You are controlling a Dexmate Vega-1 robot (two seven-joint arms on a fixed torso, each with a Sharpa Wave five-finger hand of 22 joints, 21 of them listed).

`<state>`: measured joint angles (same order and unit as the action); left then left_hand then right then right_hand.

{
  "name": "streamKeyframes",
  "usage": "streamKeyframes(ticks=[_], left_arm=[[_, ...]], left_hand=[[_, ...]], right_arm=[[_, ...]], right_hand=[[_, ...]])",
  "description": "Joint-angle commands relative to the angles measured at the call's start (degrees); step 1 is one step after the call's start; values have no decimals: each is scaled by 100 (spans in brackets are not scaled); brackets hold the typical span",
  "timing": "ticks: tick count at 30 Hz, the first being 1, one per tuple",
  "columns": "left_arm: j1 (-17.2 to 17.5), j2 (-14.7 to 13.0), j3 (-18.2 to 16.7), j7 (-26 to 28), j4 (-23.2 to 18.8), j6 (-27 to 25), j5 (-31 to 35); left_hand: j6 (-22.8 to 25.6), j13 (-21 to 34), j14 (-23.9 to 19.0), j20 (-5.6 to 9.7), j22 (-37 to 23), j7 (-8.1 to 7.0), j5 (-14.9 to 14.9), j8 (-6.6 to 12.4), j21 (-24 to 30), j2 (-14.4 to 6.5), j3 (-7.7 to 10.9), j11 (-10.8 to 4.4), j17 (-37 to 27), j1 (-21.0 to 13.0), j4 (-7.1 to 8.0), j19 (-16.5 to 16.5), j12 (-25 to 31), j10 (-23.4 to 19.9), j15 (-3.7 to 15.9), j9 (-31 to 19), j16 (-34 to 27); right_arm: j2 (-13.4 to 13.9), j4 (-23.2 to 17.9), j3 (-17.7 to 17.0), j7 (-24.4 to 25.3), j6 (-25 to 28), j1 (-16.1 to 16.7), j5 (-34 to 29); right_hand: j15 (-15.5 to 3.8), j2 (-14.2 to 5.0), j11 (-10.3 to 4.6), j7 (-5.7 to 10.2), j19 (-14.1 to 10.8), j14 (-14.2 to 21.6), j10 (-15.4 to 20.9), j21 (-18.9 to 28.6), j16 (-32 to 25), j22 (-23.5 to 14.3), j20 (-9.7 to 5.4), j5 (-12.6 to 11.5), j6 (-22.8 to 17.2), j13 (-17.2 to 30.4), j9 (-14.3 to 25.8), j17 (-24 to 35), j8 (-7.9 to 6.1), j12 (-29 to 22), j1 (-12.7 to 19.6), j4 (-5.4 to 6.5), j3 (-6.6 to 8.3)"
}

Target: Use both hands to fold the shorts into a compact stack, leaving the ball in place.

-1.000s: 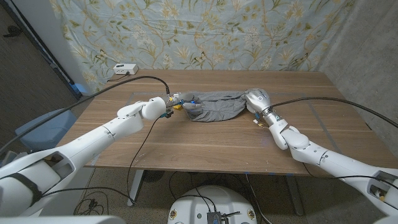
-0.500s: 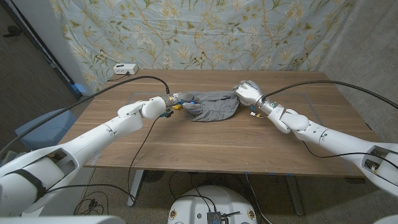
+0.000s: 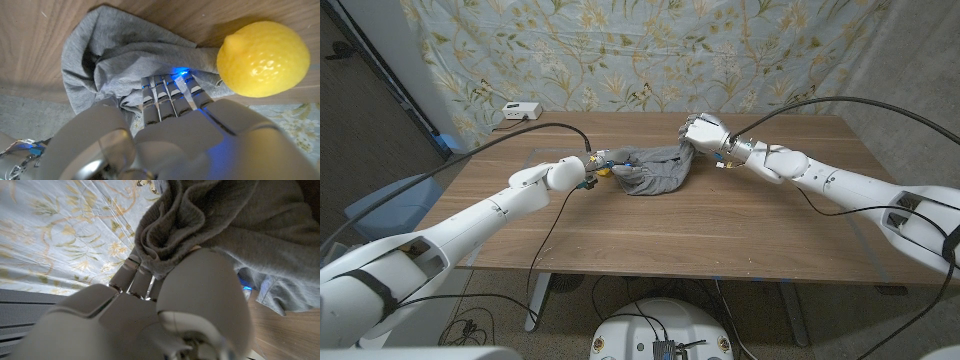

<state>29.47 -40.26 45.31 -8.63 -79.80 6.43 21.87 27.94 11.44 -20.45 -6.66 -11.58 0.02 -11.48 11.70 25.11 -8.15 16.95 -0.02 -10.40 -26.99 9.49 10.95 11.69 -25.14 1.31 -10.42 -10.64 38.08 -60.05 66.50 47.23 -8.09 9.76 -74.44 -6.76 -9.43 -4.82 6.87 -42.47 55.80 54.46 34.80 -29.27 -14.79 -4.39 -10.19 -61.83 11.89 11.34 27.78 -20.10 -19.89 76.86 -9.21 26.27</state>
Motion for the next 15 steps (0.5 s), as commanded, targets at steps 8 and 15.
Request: streamKeyframes(ticks=[8, 15], left_arm=[[-78, 72, 38, 110, 311, 161, -103], [-63, 67, 48, 119, 335, 193, -133]], left_hand=[[75, 13, -69, -27, -21, 0, -44, -2, -25, -7, -26, 11, -4, 109, -24, 28, 31, -62, 32, 4, -49], [78, 11, -74, -37, -21, 4, -50, -13, -23, -7, -33, 17, -1, 140, -32, 37, 34, -70, 36, 4, -48]], right_arm=[[-671, 994, 1033, 848, -480, -1254, -450], [-712, 910, 1262, 938, -505, -1449, -476]], right_hand=[[-683, 14, -33, 12, 78, 203, 52, 117, 42, -23, -752, -31, -60, 36, 19, 45, 50, 24, 91, -5, -36], [-682, 15, -36, 6, 100, 203, 63, 163, 62, -27, -754, -39, -90, 40, 21, 56, 58, 41, 107, -1, -49]])
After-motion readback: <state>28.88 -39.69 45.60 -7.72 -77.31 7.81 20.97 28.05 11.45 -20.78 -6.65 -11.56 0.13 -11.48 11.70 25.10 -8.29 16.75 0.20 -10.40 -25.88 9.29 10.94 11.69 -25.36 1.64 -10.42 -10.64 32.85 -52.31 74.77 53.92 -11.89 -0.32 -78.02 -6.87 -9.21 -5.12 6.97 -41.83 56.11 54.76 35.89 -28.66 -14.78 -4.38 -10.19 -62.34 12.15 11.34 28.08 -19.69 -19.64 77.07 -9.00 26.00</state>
